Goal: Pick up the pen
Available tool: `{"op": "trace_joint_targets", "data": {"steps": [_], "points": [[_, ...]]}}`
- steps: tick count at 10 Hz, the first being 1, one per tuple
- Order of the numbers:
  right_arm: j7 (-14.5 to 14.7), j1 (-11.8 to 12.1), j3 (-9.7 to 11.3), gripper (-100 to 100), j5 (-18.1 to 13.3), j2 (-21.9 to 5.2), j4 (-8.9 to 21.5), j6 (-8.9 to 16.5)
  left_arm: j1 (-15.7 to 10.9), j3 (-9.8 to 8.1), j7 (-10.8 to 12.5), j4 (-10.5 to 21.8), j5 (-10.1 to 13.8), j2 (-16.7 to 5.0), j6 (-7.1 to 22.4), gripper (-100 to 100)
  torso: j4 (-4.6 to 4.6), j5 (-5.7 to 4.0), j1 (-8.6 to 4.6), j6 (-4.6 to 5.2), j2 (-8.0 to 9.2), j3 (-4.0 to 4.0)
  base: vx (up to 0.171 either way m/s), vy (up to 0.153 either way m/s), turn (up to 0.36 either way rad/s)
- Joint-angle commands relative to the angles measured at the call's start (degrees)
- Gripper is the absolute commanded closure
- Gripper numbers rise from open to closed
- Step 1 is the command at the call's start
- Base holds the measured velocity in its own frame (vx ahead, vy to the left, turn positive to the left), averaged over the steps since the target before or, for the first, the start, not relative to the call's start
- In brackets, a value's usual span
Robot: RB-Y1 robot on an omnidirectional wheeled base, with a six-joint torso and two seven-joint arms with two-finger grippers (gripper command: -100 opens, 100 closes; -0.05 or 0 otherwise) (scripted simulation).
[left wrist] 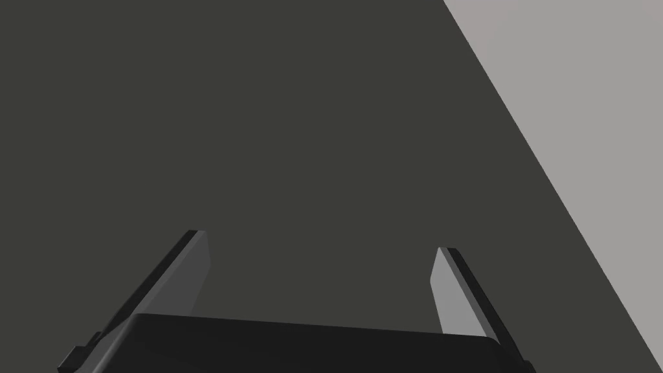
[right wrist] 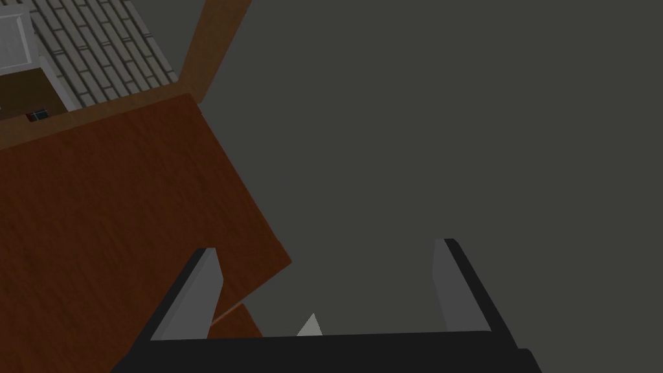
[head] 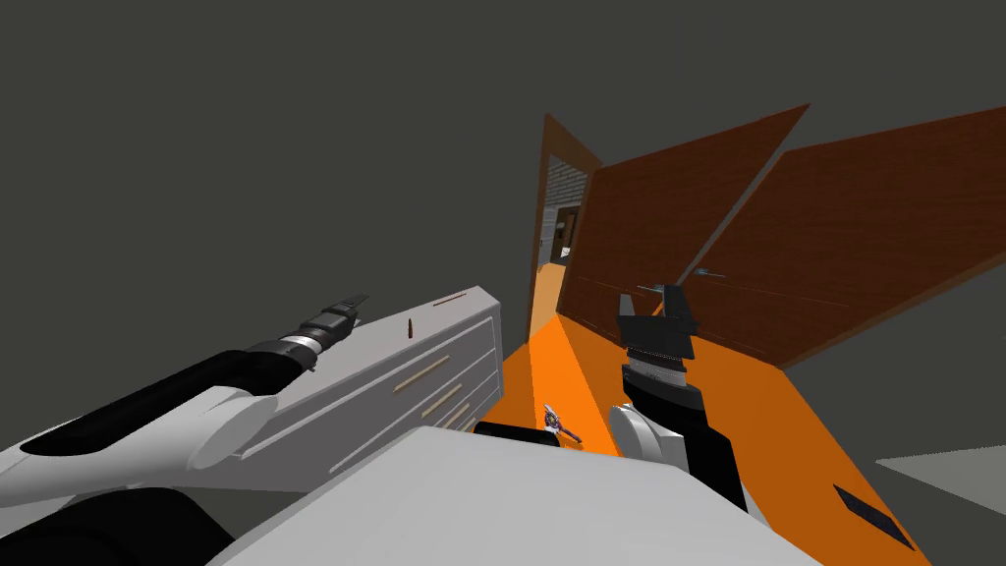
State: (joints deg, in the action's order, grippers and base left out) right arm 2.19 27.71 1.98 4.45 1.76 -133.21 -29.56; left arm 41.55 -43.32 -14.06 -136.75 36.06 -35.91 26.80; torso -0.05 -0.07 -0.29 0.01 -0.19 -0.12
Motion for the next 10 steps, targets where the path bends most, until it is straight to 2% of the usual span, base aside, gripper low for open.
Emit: {"op": "trace_joint_targets", "data": {"steps": [1, 2, 3, 5, 6, 8, 9, 10], "points": [[0.00, 0.00, 0.00, 0, 0.00, 0.00, 0.00, 0.00, 0.48, -1.71, -1.13, 0.18, 1.35, -1.02, 2.86, -100, 0.00, 0.00, 0.00, 0.00, 0.00, 0.00, 0.064, -0.067, -0.078], [0.00, 0.00, 0.00, 0, 0.00, 0.00, 0.00, 0.00, 0.48, -1.71, -1.13, 0.18, 1.35, -1.02, 4.28, -100, 0.00, 0.00, 0.01, -0.03, 0.02, 0.01, 0.028, -0.036, 0.011], [0.00, 0.00, -0.01, 0, 0.00, 0.00, 0.00, 0.00, 1.52, -4.39, -2.99, 0.50, 4.00, -2.89, 6.09, -100, 0.03, 0.02, 0.11, -0.04, 0.13, 0.07, 0.055, -0.052, -0.133], [0.00, 0.00, -0.01, 0, 0.00, 0.00, 0.00, 0.00, 1.52, -4.56, -2.99, 0.50, 4.00, -2.89, 8.61, -100, 0.01, 0.02, 0.09, -0.03, 0.08, 0.04, 0.037, -0.036, -0.051], [0.00, 0.00, -0.01, 0, 0.00, 0.00, 0.00, 0.00, 2.59, -7.29, -4.84, 0.96, 6.69, -4.67, 10.43, -100, 0.04, 0.04, 0.16, -0.05, 0.18, 0.10, 0.044, -0.050, -0.169], [0.00, 0.00, -0.01, 0, 0.00, 0.00, 0.00, 0.00, 2.59, -7.29, -4.84, 0.96, 6.69, -4.67, 12.95, -100, 0.02, 0.02, 0.09, -0.04, 0.12, 0.06, 0.036, -0.034, -0.032], [0.00, 0.00, -0.01, 0, 0.00, 0.00, 0.00, 0.00, 3.69, -9.89, -6.68, 1.55, 9.42, -6.35, 14.82, -100, 0.04, 0.04, 0.17, -0.05, 0.18, 0.10, 0.055, -0.044, -0.185], [0.00, 0.00, 0.00, 0, 0.00, 0.00, 0.00, 0.00, 3.69, -9.89, -6.68, 1.55, 9.42, -6.35, 16.48, -100, 0.02, 0.03, 0.11, 0.00, 0.10, 0.06, 0.055, -0.034, -0.090]]}}
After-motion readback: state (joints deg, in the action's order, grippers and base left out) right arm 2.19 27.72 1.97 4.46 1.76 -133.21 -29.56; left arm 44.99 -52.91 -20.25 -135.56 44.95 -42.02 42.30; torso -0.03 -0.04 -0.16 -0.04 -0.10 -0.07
